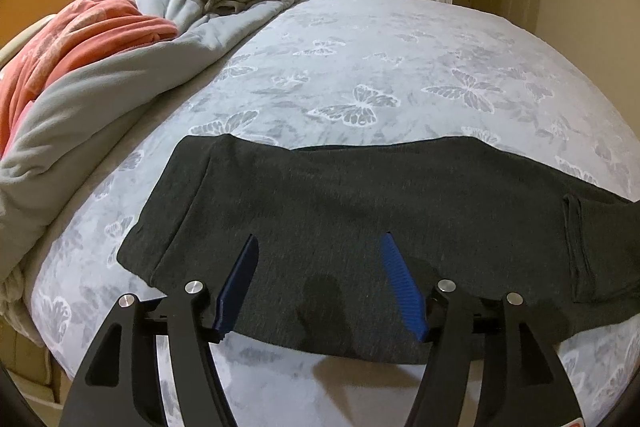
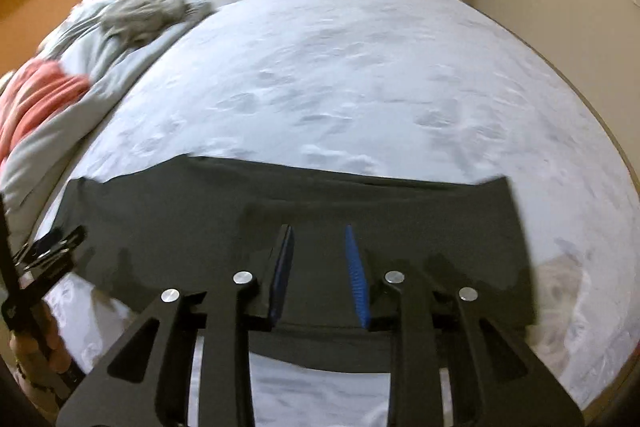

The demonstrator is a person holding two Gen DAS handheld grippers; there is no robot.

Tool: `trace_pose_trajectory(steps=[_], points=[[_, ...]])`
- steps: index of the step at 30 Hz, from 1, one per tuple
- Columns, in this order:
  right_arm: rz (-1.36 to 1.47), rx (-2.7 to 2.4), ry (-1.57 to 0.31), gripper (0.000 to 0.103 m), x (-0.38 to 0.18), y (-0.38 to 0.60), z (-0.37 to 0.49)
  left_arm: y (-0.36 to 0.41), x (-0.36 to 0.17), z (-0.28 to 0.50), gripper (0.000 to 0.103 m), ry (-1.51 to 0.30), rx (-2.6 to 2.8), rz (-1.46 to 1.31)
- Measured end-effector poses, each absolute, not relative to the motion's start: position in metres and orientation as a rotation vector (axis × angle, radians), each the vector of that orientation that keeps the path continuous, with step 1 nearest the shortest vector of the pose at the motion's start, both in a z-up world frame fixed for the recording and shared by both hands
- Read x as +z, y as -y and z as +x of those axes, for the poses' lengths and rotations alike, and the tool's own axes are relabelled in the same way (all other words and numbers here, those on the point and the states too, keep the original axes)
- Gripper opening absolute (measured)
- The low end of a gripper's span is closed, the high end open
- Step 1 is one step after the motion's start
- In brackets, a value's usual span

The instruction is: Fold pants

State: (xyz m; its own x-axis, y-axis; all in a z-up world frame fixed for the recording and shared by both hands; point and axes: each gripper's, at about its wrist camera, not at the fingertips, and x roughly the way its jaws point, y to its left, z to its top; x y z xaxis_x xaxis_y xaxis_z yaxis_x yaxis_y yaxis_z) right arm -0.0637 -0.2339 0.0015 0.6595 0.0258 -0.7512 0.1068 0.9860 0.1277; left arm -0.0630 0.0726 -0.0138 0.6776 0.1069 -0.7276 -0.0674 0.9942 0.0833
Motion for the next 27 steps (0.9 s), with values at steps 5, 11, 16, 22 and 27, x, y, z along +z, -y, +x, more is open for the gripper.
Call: trace_pose_trajectory(steps=[5,11,16,22,27], points=[[0.016,-0.162,-1.019,0.027,-0.069,0.228,-0.051,-0.072,-0.015,-0.065,0.062,-0.821,0.111,0.047],[0.032,-0.113,-0.931,0.045,-0.05,0.19,-0.059,-0.076,-0.012,-0.08,0.062,-0.822,0.127,-0.012],[-0.065,-0.171,-0.946,0.045,-0.062,0.165,-0.053,-0.073,-0.002,-0.097,0.071,-0.785,0.064,-0.049],[-0.018,-0.159,-0.848,0.046,-0.022,0.147,-0.064,-0.083,0.005,-0.099,0.072,-0.771,0.046,-0.101],[-0.109,-0.205,-0.827,0.047,-0.01,0.147,-0.072,-0.135,0.008,-0.094,0.078,-0.791,0.04,-0.34]])
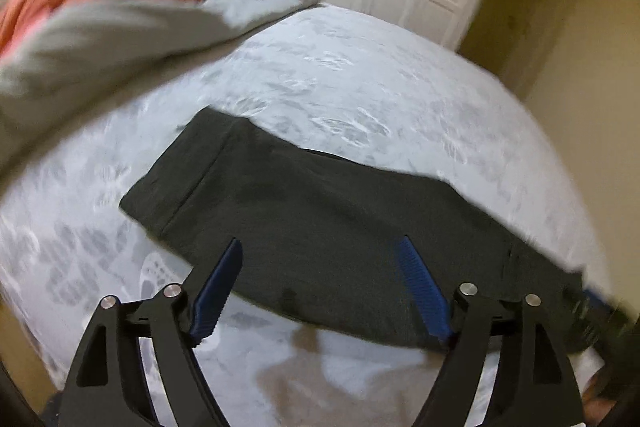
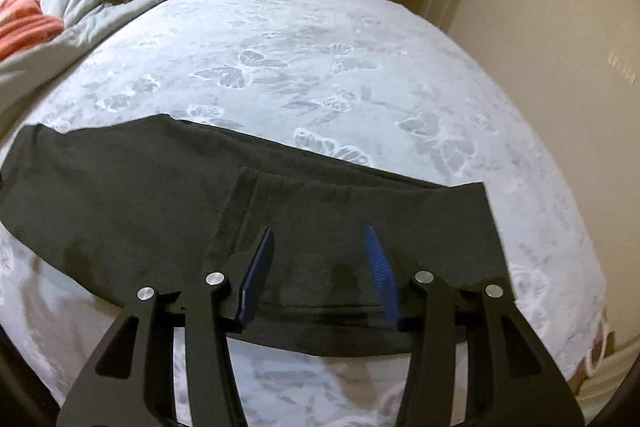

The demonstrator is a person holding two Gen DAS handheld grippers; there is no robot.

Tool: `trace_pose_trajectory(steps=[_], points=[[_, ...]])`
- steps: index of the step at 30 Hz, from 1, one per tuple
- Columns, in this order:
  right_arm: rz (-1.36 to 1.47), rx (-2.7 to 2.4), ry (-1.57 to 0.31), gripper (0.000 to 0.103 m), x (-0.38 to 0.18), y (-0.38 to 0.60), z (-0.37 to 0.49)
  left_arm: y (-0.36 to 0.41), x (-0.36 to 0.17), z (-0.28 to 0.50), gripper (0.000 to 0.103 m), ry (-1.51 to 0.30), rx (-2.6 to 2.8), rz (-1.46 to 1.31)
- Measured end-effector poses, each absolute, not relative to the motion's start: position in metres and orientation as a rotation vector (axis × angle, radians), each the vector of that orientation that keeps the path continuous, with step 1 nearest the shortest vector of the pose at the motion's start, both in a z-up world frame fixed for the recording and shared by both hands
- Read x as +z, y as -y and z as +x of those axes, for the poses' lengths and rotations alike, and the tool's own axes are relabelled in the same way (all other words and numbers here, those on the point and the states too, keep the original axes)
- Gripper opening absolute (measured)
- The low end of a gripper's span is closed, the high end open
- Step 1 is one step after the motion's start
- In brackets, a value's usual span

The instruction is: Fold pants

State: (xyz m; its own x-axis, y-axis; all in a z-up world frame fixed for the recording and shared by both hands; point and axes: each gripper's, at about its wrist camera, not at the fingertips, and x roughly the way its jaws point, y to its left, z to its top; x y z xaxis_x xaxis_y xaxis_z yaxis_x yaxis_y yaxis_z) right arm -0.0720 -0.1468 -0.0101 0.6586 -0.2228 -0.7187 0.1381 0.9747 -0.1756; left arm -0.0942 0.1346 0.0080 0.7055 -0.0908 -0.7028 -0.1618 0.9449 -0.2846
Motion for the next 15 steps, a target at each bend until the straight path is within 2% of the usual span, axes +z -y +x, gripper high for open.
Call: trace_pose_trajectory(steps=[3,8,15], points=[[-0.119,-0.223,-0.82,0.052,-0.01,0.157,-0.08,-0.168,0.002,-0.086,0.078,-0.819,0.137,-0.409],[-0.091,-0.229,-0.826,0.052,-0.018,0.18,-0.085,-0.217,-0.013,-0.076,0.078,-0.863,0.281,-0.537],[-0.032,-0.204,-0.801,0.052,-0.043,0.204,-0.088,-0.201,-0.028,-0.068,0.078,-0.89,0.352,-0.542]])
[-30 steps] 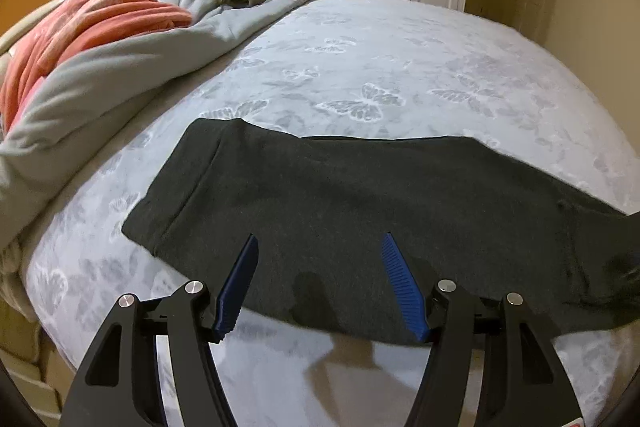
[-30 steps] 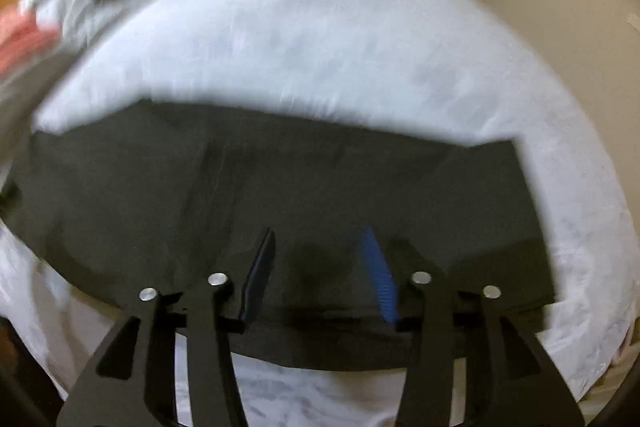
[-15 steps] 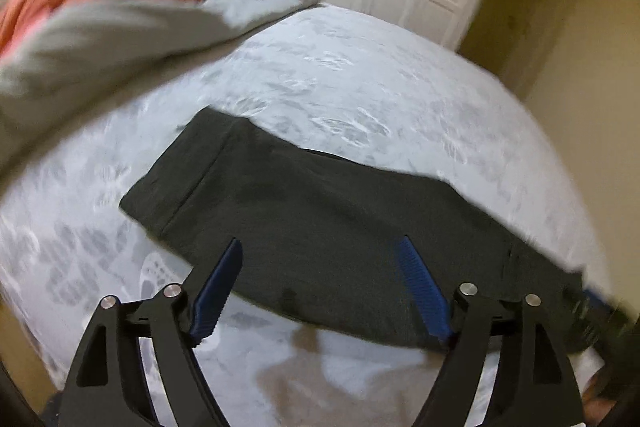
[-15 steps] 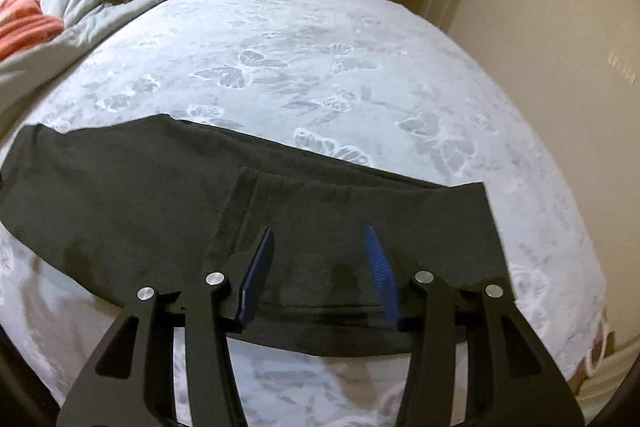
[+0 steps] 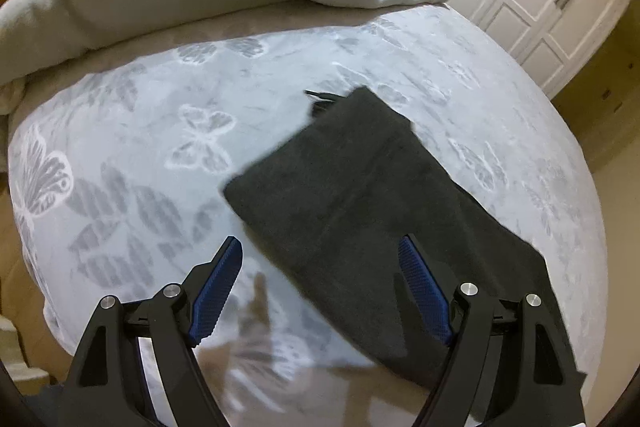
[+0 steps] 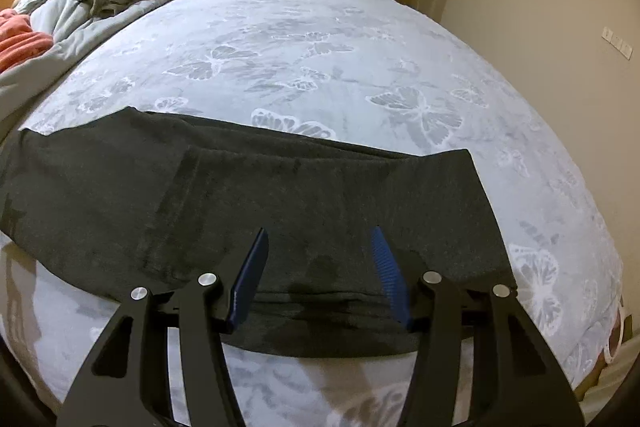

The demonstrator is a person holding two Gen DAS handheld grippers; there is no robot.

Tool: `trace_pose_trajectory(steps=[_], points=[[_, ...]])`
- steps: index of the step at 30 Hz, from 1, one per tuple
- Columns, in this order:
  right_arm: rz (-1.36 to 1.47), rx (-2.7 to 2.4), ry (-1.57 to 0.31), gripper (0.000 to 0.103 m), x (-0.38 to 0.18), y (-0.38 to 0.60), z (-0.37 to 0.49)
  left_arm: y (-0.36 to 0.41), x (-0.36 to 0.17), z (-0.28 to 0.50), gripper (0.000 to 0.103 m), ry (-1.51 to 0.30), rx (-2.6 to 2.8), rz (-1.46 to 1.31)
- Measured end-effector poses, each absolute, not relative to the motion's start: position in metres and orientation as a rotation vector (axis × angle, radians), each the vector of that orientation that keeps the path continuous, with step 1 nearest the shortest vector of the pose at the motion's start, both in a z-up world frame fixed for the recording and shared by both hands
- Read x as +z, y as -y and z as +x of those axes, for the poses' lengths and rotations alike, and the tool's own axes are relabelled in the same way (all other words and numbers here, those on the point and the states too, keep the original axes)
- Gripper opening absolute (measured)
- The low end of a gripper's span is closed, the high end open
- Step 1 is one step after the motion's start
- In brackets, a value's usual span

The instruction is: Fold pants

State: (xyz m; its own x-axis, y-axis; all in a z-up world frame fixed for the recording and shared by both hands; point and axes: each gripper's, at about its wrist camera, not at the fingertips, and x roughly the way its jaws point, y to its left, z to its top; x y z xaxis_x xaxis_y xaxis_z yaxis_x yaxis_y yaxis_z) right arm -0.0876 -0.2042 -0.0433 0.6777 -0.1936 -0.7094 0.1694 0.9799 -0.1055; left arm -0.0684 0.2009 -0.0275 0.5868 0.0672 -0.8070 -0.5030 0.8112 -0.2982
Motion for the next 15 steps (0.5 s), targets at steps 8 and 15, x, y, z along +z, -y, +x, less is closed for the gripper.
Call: trace_pose_trajectory(steps=[8,15], points=[[-0.052,-0.23,-0.821,0.052,-0.052,0.192,-0.09,-0.157,-0.035,-0.069,0.078,-0.936,0.266,-0.462],[-0.093,-0.204,-0.813,0.053,-0.044,0.158,-0.09,-0.206,-0.048,-0.073,0.078,-0.963,0.295,-0.654]])
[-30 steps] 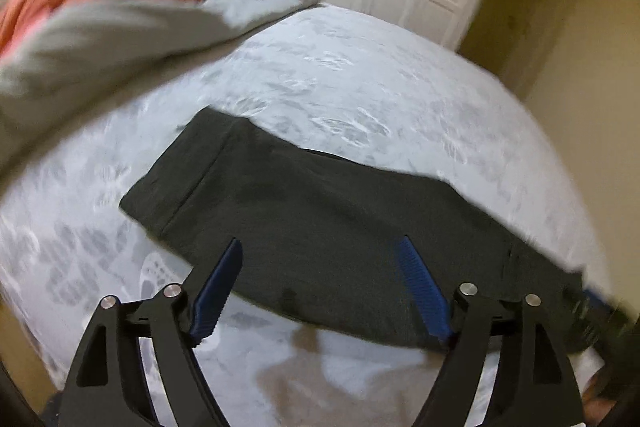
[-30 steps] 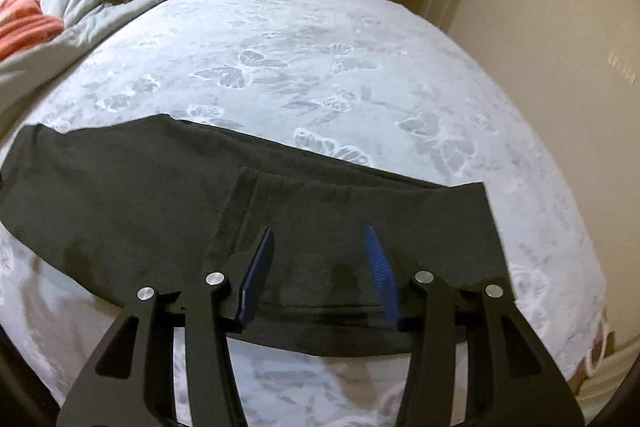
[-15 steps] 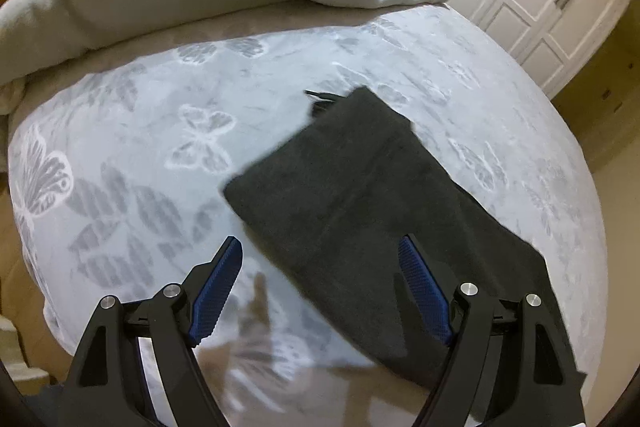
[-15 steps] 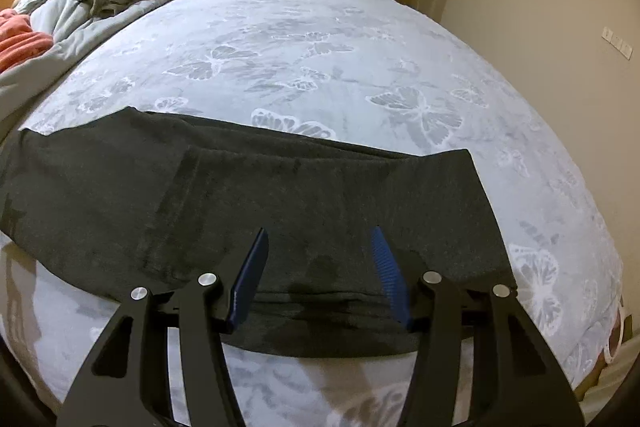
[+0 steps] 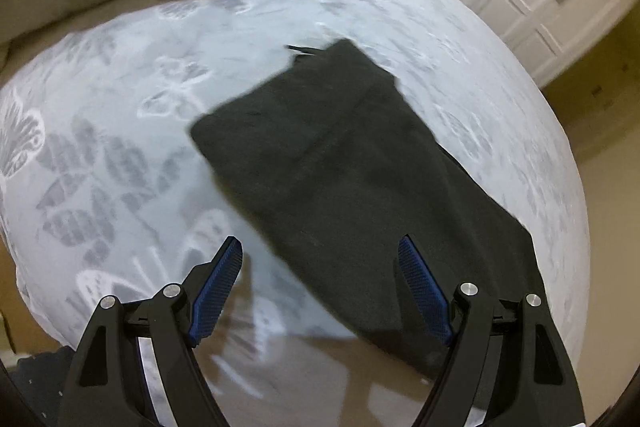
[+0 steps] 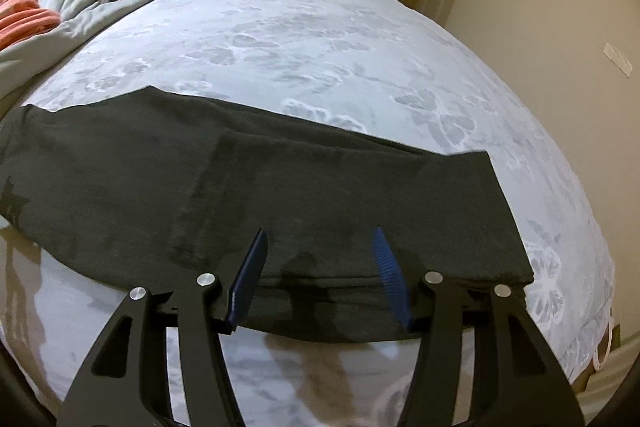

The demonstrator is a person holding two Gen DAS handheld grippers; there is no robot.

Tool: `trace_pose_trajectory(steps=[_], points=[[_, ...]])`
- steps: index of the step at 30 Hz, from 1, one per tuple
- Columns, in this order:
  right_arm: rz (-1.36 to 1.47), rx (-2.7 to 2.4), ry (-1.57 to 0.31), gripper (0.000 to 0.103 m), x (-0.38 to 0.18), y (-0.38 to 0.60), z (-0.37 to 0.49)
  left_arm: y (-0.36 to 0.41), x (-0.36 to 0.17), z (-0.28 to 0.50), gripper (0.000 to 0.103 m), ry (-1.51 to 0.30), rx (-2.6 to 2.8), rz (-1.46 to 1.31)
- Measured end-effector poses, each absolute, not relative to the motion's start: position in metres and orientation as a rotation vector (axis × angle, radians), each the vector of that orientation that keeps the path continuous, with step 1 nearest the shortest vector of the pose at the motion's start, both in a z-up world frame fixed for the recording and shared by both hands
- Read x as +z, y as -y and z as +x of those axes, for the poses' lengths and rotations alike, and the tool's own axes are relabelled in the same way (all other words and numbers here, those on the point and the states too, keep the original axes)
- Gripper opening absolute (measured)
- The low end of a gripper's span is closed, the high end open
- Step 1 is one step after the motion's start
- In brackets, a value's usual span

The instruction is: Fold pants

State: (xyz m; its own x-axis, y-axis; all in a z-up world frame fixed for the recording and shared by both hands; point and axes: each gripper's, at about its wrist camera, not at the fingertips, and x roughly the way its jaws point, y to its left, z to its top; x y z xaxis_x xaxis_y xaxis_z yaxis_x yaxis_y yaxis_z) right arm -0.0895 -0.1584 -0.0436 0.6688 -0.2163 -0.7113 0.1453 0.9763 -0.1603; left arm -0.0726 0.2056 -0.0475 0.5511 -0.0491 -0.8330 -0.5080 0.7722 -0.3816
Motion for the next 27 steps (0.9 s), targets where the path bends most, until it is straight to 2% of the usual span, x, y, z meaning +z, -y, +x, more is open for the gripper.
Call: trace_pose_trajectory(steps=[3,4,6,11,17,18,19,20,23,24,25,26,27], points=[[-0.103,-0.187,-0.797,0.055,-0.036,0.152,-0.091,-0.22,-0.055,-0.07,0.078,-0.98,0.32,-0.708],[-0.105,-0.181,-0.789,0.061,-0.033,0.152,-0.091,-0.225,-0.058,-0.069,0.078,-0.987,0.321,-0.739],[-0.119,-0.171,-0.769,0.065,-0.029,0.153,-0.092,-0.231,-0.062,-0.069,0.078,-0.986,0.323,-0.775],[-0.123,-0.142,-0.774,0.065,-0.027,0.163,-0.086,-0.234,-0.057,-0.06,0.078,-0.934,0.342,-0.797],[0.005,-0.042,-0.828,0.065,-0.029,0.18,-0.074,-0.233,-0.054,-0.041,0.078,-0.942,0.347,-0.761],[0.013,-0.022,-0.836,0.067,-0.031,0.178,-0.073,-0.232,-0.053,-0.039,0.078,-0.944,0.345,-0.749],[0.019,0.0,-0.853,0.075,-0.035,0.174,-0.07,-0.231,-0.053,-0.037,0.079,-0.942,0.344,-0.747],[0.017,0.013,-0.869,0.079,-0.038,0.171,-0.068,-0.231,-0.053,-0.036,0.08,-0.94,0.342,-0.745],[-0.049,0.013,-0.927,0.079,-0.058,0.154,-0.059,-0.229,-0.055,-0.034,0.08,-0.939,0.343,-0.728],[-0.064,0.013,-0.95,0.073,-0.065,0.152,-0.055,-0.228,-0.055,-0.034,0.08,-0.937,0.346,-0.723],[-0.052,0.031,-0.976,0.058,-0.073,0.151,-0.051,-0.227,-0.055,-0.034,0.08,-0.937,0.349,-0.711],[-0.036,0.034,-0.979,0.056,-0.076,0.152,-0.049,-0.226,-0.055,-0.033,0.08,-0.938,0.352,-0.704],[-0.047,0.026,-0.97,0.035,-0.074,0.151,-0.048,-0.226,-0.055,-0.033,0.08,-0.939,0.354,-0.699]])
